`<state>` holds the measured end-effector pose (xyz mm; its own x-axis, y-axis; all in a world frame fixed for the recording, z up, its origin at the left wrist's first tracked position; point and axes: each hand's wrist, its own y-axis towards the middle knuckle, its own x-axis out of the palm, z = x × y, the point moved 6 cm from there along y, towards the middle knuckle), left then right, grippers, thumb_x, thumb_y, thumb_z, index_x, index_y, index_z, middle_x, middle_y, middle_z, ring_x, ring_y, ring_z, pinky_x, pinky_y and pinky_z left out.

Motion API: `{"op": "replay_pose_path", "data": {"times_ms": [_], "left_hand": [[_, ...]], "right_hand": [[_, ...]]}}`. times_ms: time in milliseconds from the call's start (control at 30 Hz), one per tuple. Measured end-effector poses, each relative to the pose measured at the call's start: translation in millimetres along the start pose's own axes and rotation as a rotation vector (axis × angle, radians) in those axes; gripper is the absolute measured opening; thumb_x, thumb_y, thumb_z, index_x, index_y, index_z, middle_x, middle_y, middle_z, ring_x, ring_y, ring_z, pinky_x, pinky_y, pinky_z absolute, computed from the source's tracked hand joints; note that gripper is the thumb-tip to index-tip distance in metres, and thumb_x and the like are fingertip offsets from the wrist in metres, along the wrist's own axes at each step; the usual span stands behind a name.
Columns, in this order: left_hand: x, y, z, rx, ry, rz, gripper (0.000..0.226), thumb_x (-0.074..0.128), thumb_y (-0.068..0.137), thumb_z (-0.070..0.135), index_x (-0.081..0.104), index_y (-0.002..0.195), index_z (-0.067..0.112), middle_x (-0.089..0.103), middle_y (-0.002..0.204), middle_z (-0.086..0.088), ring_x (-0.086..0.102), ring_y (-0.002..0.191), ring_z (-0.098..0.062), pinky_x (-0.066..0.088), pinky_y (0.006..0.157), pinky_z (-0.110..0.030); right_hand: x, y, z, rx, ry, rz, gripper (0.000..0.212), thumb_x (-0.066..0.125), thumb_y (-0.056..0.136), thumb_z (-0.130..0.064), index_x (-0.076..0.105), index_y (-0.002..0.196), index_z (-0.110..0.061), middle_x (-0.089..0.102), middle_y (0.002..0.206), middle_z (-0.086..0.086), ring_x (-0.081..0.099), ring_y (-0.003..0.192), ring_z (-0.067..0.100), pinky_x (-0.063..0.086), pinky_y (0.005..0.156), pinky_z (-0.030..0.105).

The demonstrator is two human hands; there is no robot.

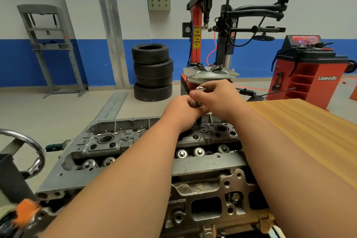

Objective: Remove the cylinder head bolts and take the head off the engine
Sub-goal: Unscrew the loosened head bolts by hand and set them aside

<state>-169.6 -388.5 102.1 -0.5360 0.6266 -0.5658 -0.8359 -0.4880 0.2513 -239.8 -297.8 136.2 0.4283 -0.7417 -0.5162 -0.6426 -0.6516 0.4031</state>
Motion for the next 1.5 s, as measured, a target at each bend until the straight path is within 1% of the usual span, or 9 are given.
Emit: {"op": "replay_pose_path", "data": {"times_ms": [100, 200, 333, 433, 667, 867, 1067, 1367, 1500], "left_hand": [[2, -1, -2, -0.001, -0.009, -0.068, 0.018, 0.066, 0.089, 0.029, 0.069, 0.099, 0.014, 0.070, 0.090, -0.002, 0.064, 0.085, -0.017, 0.051, 0.076, -0.032], [-1, 0, 1, 0.011, 0.043, -0.030, 0.013, 0.067, 0.088, 0.028, 0.071, 0.087, 0.015, 0.068, 0.077, -0.002, 0.059, 0.071, -0.016, 0.045, 0.062, -0.028], [-2, 3, 3, -0.018, 0.128, 0.048, 0.028, 0.073, 0.082, 0.035, 0.065, 0.072, 0.010, 0.058, 0.062, 0.000, 0.049, 0.058, -0.013, 0.037, 0.054, -0.027], [-1, 2, 0, -0.047, 0.082, 0.057, 0.040, 0.075, 0.081, 0.036, 0.051, 0.057, 0.015, 0.045, 0.053, 0.003, 0.040, 0.051, -0.013, 0.032, 0.052, -0.027], [3, -2, 2, 0.017, 0.141, -0.031, 0.017, 0.063, 0.091, 0.030, 0.070, 0.096, 0.015, 0.068, 0.087, -0.004, 0.062, 0.085, -0.022, 0.049, 0.074, -0.033], [-1, 2, 4, -0.043, 0.246, 0.087, 0.036, 0.071, 0.082, 0.043, 0.057, 0.061, 0.017, 0.057, 0.062, -0.001, 0.052, 0.062, -0.015, 0.035, 0.051, -0.027], [0, -2, 2, -0.003, 0.078, -0.005, 0.025, 0.064, 0.090, 0.035, 0.067, 0.081, 0.012, 0.060, 0.070, -0.002, 0.052, 0.067, -0.018, 0.043, 0.065, -0.032], [2, 3, 2, -0.029, 0.142, 0.016, 0.035, 0.068, 0.085, 0.029, 0.049, 0.058, 0.016, 0.051, 0.059, -0.001, 0.046, 0.061, -0.019, 0.037, 0.057, -0.029], [8, -3, 3, -0.021, 0.124, -0.064, 0.020, 0.065, 0.087, 0.030, 0.067, 0.092, 0.011, 0.068, 0.083, -0.007, 0.061, 0.077, -0.020, 0.050, 0.072, -0.035]], "right_hand": [[4, -1, 0, -0.020, 0.078, -0.099, 0.007, 0.064, 0.089, -0.028, 0.071, 0.089, -0.029, 0.068, 0.074, -0.016, 0.060, 0.066, -0.011, 0.042, 0.050, 0.006], [8, 2, 3, 0.028, 0.019, -0.110, 0.019, 0.064, 0.087, -0.040, 0.063, 0.098, -0.025, 0.065, 0.084, -0.012, 0.062, 0.071, -0.003, 0.045, 0.057, 0.015], [-2, 4, 7, 0.072, -0.099, 0.078, 0.039, 0.076, 0.076, -0.046, 0.052, 0.073, -0.016, 0.057, 0.061, -0.007, 0.049, 0.047, -0.003, 0.038, 0.043, 0.012], [-4, 3, 4, 0.020, -0.080, 0.080, 0.036, 0.075, 0.078, -0.040, 0.064, 0.078, -0.007, 0.065, 0.068, 0.002, 0.054, 0.055, 0.000, 0.040, 0.048, 0.015], [1, 0, 2, -0.016, 0.077, -0.114, 0.007, 0.064, 0.088, -0.026, 0.070, 0.086, -0.027, 0.068, 0.067, -0.015, 0.060, 0.064, -0.007, 0.044, 0.062, 0.015], [1, 3, 3, 0.065, -0.109, 0.057, 0.039, 0.074, 0.078, -0.047, 0.052, 0.074, -0.014, 0.062, 0.067, -0.003, 0.054, 0.059, 0.010, 0.046, 0.055, 0.026], [-3, 0, -1, -0.034, 0.003, -0.058, 0.012, 0.062, 0.089, -0.030, 0.071, 0.083, -0.024, 0.069, 0.071, -0.010, 0.057, 0.060, -0.007, 0.039, 0.050, 0.007], [3, 4, 2, -0.006, -0.040, 0.024, 0.024, 0.073, 0.082, -0.038, 0.065, 0.090, -0.016, 0.070, 0.083, 0.000, 0.066, 0.077, 0.013, 0.055, 0.066, 0.030], [2, 3, -3, -0.075, 0.021, -0.032, 0.005, 0.069, 0.086, -0.028, 0.072, 0.083, -0.024, 0.068, 0.072, -0.006, 0.059, 0.063, 0.000, 0.048, 0.059, 0.016]]}}
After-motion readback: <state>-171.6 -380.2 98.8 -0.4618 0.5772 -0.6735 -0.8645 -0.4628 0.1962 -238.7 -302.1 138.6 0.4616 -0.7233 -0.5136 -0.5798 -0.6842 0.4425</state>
